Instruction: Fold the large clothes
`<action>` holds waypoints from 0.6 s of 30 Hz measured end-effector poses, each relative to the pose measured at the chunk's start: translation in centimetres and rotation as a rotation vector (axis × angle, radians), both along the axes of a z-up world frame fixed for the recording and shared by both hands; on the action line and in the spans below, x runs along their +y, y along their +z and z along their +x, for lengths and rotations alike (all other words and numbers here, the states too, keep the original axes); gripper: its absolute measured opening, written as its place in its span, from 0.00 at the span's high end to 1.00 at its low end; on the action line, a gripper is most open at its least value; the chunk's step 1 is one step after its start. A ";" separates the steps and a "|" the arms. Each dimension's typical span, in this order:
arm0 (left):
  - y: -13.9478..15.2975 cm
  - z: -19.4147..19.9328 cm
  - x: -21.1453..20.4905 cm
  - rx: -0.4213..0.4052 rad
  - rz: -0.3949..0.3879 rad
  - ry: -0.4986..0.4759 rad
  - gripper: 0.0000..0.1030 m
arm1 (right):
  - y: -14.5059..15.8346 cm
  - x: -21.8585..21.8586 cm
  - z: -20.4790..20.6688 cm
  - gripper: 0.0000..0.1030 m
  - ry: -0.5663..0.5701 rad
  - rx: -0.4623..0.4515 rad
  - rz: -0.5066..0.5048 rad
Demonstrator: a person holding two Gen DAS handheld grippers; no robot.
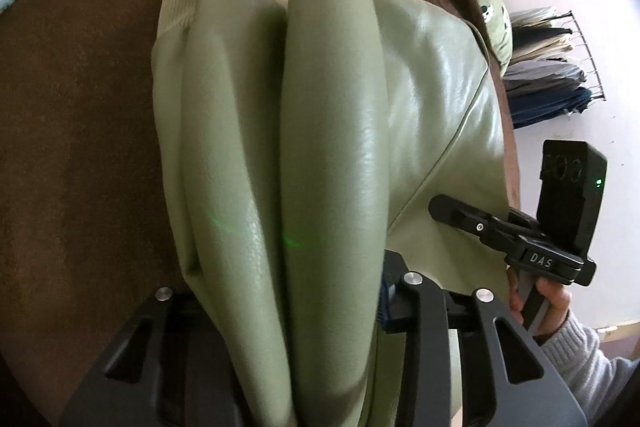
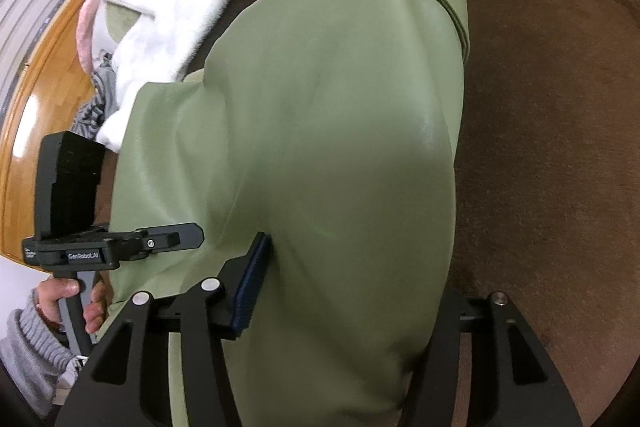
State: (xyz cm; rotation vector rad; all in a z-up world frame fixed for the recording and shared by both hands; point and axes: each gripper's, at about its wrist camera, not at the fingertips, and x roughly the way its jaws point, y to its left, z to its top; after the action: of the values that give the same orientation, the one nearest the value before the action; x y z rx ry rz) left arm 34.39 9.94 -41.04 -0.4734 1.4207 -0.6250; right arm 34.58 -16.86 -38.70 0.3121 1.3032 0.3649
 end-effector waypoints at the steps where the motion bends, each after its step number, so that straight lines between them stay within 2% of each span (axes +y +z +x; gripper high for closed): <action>1: 0.0 0.1 -0.4 -0.001 0.004 0.002 0.63 | -0.1 0.0 0.0 0.50 -0.002 0.000 0.000; 11: -0.3 -0.1 0.1 -0.021 -0.045 0.040 0.66 | 0.1 0.5 -0.1 0.50 -0.002 -0.024 -0.010; 14: -0.1 0.0 -0.1 -0.026 -0.044 0.044 0.68 | 0.4 0.5 -0.4 0.52 0.004 -0.036 -0.012; 18: 0.8 -0.2 0.0 -0.038 -0.036 0.045 0.73 | 1.5 0.3 -0.5 0.64 -0.004 -0.042 0.022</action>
State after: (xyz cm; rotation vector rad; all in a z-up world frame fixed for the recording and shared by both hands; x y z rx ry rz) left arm 34.18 9.90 -40.21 -0.5181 1.3613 -0.6208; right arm 34.13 -16.53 -37.21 0.3241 1.2584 0.3809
